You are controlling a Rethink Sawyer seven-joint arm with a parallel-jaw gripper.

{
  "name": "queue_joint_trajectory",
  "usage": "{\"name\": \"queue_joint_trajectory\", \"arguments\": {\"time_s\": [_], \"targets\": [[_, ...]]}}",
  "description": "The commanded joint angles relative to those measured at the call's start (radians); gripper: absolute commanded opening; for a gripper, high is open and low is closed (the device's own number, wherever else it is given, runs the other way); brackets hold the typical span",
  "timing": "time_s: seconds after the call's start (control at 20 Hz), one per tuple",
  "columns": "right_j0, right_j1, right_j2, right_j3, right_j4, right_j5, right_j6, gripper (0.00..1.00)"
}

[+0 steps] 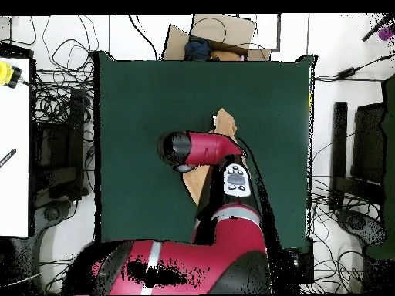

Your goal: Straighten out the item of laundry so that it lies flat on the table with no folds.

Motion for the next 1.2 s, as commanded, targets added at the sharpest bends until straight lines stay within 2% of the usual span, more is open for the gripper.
{"name": "queue_joint_trajectory", "arguments": {"time_s": [0.05,0.25,0.4,0.55,0.9,1.2], "targets": [[0.062,0.072,-0.057,-0.209,-0.056,0.255,0.102,0.0],[0.06,0.072,-0.048,-0.237,-0.049,0.315,0.125,0.0],[0.033,0.046,-0.027,-0.183,-0.008,0.278,0.174,0.0],[-0.003,0.025,-0.007,-0.141,0.0,0.246,0.158,0.0],[-0.004,-0.01,-0.02,-0.131,-0.011,0.272,0.162,0.0],[-0.031,-0.086,-0.011,-0.038,0.003,0.216,0.166,0.0]]}}
